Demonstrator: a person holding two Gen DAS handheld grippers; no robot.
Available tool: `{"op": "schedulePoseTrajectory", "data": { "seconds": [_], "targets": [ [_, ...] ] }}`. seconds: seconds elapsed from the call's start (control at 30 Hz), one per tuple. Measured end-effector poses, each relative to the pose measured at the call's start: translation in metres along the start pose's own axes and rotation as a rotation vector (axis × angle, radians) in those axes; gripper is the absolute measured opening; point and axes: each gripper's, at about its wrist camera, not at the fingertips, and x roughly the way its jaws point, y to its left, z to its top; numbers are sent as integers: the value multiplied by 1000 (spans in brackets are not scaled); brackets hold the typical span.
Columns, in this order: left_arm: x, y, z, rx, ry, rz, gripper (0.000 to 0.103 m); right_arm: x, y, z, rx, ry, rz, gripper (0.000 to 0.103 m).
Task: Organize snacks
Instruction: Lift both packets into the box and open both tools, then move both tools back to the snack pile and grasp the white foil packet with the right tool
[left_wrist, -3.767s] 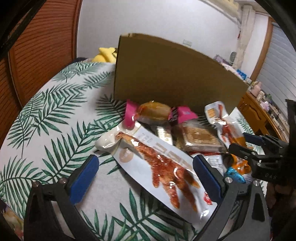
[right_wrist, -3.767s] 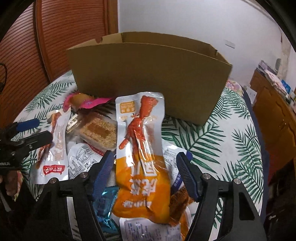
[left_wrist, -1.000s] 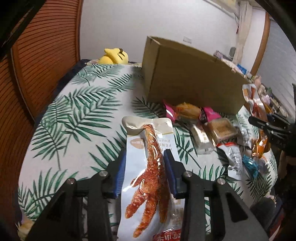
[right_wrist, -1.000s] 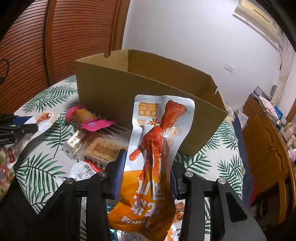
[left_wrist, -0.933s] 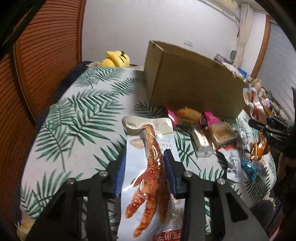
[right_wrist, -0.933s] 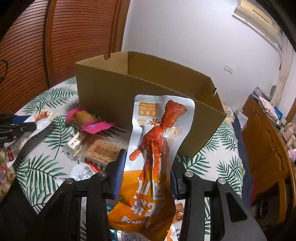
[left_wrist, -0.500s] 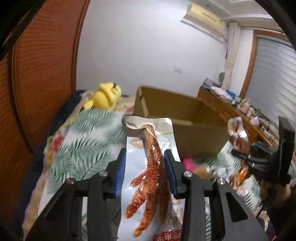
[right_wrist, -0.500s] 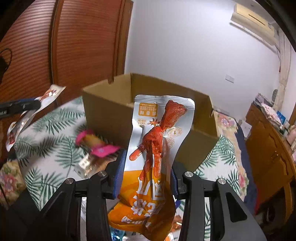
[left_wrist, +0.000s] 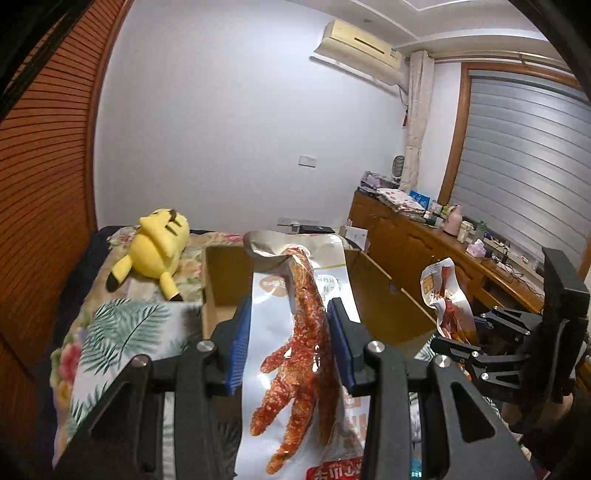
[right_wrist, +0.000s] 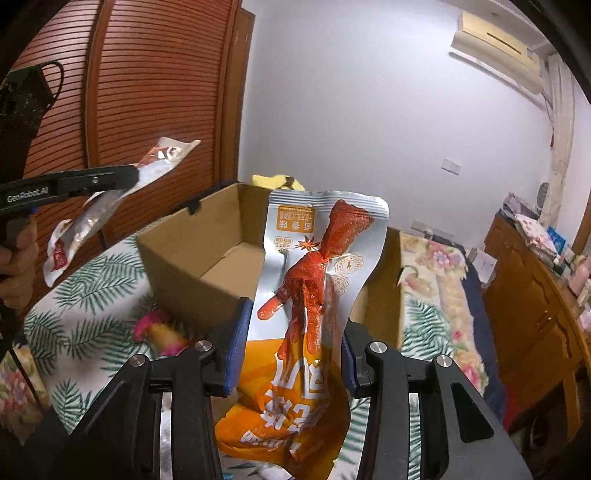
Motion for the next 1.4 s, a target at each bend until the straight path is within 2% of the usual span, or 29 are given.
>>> {"op": "schedulePoseTrajectory", "data": {
  "seconds": [0.17, 0.53, 0.8, 0.97, 1.03, 1.07, 1.1, 1.17, 1.33, 1.4],
  "targets": [
    [35, -1, 19, 22, 10, -7, 38, 15, -12, 20, -12, 21, -29, 42],
    [98, -1, 27, 39, 55, 8, 39, 73, -32, 58, -3, 56, -65, 43],
    [126, 0, 24, 55, 100, 56, 40, 106, -39, 67, 40, 45, -89, 44],
    [136, 7, 17, 40, 138, 68, 42, 118, -41, 57, 61, 78, -60, 49],
    [135, 7, 15, 44, 130, 81, 47, 120, -36, 52, 60, 92, -58, 50],
    [134, 7, 14, 47, 129, 85, 57, 122, -37, 50, 63, 99, -55, 53],
    [134, 6, 13, 53, 127, 84, 61, 123, -37, 47, 67, 104, -54, 60],
    [132, 4, 11, 69, 130, 84, 61, 121, -36, 42, 70, 101, -59, 75],
    [121, 0, 8, 91, 128, 72, 67, 106, -30, 30, 76, 92, -45, 75],
    [110, -4, 7, 95, 111, 61, 77, 98, -29, 29, 84, 78, -29, 75]
  ]
}}
